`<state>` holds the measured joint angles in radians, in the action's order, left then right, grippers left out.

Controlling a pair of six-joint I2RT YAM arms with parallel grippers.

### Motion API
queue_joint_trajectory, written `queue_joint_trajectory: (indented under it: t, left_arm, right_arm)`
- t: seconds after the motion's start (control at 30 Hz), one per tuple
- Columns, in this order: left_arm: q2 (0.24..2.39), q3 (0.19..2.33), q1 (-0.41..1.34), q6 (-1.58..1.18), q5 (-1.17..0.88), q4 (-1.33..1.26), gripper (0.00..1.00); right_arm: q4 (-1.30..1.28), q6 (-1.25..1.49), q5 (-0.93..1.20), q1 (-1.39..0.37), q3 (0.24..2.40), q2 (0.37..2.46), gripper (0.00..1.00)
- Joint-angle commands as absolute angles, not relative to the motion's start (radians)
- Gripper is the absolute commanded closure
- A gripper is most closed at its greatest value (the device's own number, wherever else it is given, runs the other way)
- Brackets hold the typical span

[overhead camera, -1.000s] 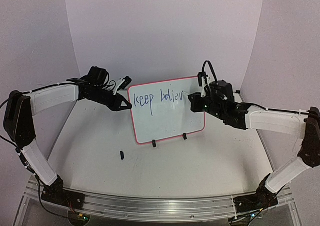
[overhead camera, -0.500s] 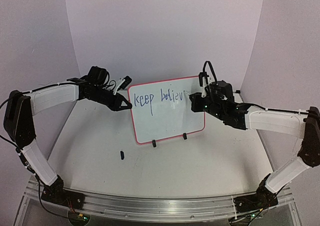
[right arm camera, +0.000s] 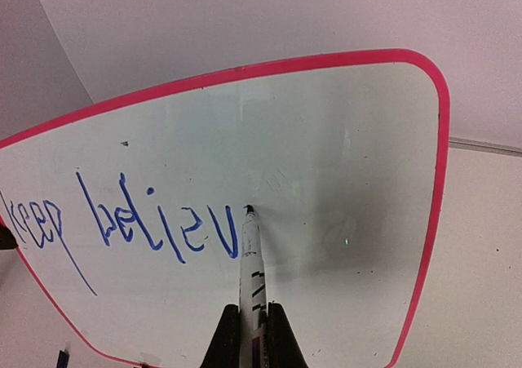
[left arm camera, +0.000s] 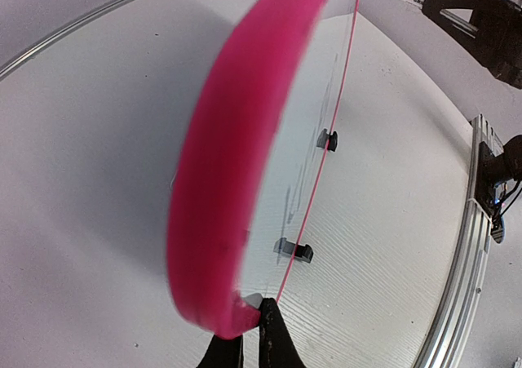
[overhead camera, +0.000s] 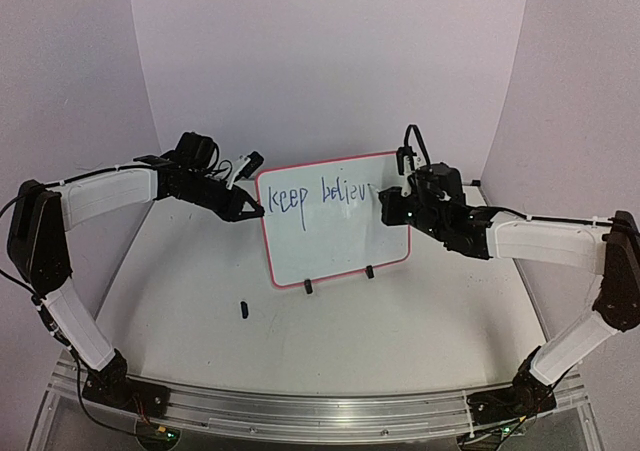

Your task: Write a sentence on the whiteboard

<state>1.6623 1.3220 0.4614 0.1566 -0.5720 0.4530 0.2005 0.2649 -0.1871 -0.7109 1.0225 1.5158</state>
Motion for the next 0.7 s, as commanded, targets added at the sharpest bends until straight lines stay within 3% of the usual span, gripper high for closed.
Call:
queue_joint_trajectory:
  t: [0.0, 0.67]
  left_arm:
    - [1.711, 1.316, 0.486, 0.220, -0.483, 0.556, 1.00]
    - [1.706, 1.315, 0.486, 0.221, -0.483, 0.556, 1.00]
  right_arm:
    - [0.193, 0.280, -0.204, -0.704, 1.018, 1.521, 1.00]
    - [0.170, 0.308, -0.170, -0.705, 0.974, 1.453, 1.00]
